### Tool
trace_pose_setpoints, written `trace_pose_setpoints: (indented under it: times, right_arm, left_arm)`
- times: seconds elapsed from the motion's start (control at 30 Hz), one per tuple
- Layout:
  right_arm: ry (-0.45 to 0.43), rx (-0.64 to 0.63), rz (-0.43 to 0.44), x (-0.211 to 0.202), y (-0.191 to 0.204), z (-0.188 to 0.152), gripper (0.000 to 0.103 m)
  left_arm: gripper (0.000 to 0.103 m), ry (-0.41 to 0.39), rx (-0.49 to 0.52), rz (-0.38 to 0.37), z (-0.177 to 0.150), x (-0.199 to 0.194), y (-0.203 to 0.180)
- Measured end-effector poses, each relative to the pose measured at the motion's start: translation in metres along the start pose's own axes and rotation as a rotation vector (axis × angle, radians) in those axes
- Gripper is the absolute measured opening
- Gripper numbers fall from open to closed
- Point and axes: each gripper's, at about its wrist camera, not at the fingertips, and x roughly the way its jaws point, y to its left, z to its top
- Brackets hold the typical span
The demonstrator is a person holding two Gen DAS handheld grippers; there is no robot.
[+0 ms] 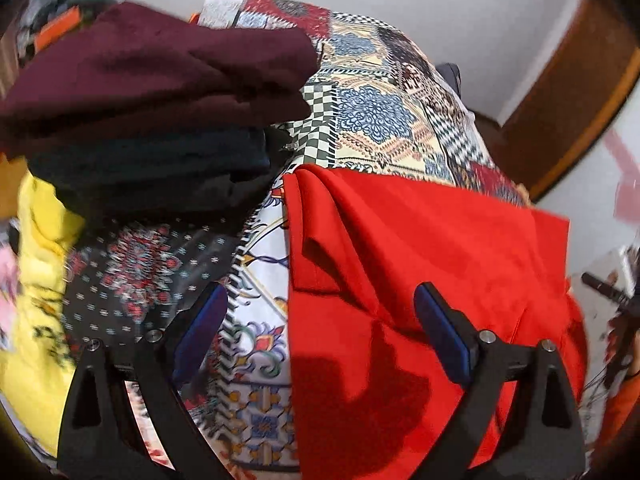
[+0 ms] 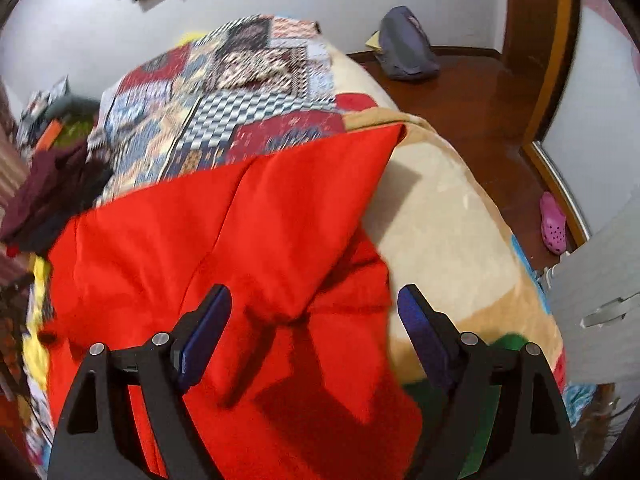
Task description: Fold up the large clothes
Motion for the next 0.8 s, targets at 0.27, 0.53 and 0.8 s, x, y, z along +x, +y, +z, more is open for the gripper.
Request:
trace_pose_setpoints:
  times: [0.27,0.53,0.8]
  right_arm:
    - [0.070,0.147,0.071,0.047,-0.027,0.019,0.083]
    - [0.105,0.172,0.127,0.080,-0.037,0.031,0.078]
    - [0.065,0.082,0.076,0.089,-0.021,0.048,0.042]
  left_arm:
    - [0.094,0.130,-0.180,-0.161,0.007,0.064,0.014]
    - [0.082,0.103,-0.115,-0.184,0.015,0.083,-0.001]
    - [0.026,0.050,-0.074,-0.161,0.035,0.087,-0.011]
